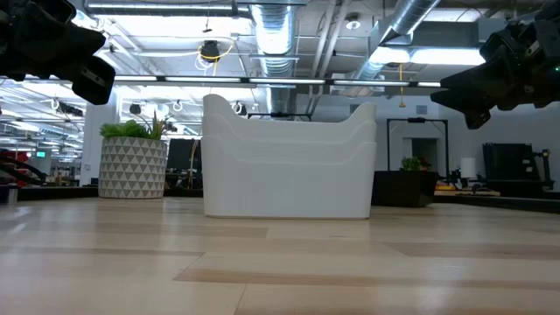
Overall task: Stack baskets by color
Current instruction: Return to Home Position
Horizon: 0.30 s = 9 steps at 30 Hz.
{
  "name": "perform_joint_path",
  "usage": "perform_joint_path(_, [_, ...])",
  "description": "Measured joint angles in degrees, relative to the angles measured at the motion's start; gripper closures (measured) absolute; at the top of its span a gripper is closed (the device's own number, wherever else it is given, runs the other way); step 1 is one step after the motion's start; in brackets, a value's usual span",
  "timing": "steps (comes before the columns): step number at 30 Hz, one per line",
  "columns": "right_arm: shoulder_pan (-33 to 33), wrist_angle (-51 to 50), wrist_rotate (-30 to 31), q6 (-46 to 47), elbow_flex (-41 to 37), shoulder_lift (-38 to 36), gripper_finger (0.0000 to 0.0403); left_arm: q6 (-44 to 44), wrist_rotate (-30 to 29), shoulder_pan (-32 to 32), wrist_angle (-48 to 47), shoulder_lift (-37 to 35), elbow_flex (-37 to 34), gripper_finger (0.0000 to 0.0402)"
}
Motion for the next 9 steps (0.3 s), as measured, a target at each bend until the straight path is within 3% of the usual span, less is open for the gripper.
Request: perform_joint_path(9, [0.00,0.00,0.00,0.01,0.00,0.00,0.0210,0.00,0.00,0.00,-0.02,0.00,0.00,0.0402])
